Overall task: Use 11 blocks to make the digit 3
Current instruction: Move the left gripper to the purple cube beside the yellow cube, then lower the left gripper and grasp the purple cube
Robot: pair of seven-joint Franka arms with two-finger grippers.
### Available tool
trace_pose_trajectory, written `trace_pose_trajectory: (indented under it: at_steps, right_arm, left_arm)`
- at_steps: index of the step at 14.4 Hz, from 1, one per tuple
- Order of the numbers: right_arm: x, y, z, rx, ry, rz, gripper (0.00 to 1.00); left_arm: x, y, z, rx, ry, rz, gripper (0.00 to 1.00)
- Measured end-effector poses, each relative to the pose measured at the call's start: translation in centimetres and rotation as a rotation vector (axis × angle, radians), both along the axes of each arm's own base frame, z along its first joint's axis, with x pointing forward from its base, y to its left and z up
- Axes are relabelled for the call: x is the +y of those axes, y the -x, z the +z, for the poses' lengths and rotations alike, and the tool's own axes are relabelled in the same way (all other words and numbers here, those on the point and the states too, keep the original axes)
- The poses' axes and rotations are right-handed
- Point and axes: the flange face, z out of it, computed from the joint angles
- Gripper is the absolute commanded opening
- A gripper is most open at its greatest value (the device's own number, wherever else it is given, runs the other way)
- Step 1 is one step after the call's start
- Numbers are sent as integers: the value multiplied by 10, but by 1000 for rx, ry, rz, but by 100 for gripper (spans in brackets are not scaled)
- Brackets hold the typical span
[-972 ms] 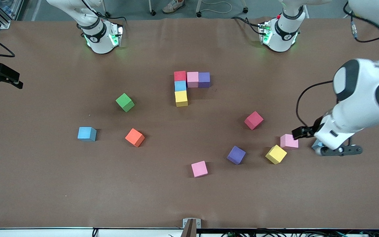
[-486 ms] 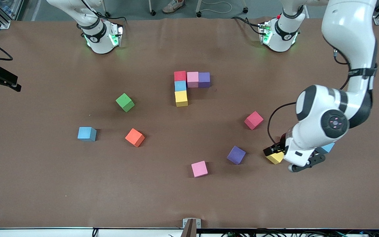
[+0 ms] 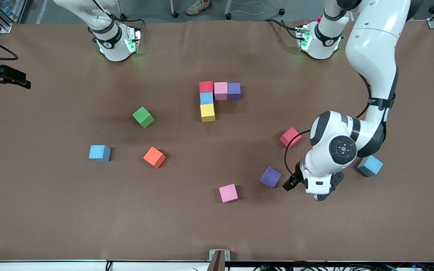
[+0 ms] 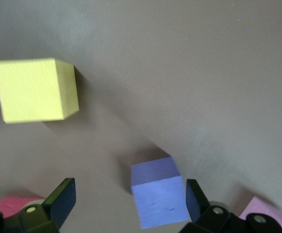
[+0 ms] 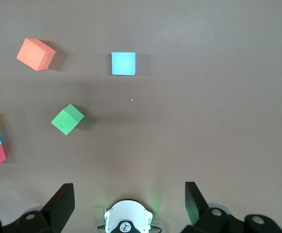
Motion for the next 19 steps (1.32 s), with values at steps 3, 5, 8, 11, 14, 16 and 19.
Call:
trace_pose_trajectory:
  at_steps: [3,5,8,11,14,16,19]
  right_arm:
    - [-1,9,14,-23,1,-4,100]
    - [-1,18,28,-52,3,-3,100]
    - [3,25,41,-82,5,4,100]
    - [10,23,38,-85,5,18,100]
    - [17,22,29,-93,5,32,100]
    - [22,26,26,-101,6,43,100]
    - [19,32,28,-107,4,38,100]
  left_arm:
    - [-25,5,-18,-4,19,134,100]
    - [-33,6,-30,-11,33,201,100]
    - [-41,6,-48,-24,56,288,100]
    - [-52,12,-62,-10,53,298,100]
    - [-52,14,-75,6,45,299,98]
    - [-50,14,-81,11,40,299,72]
    - [-50,15,-84,15,38,300,30]
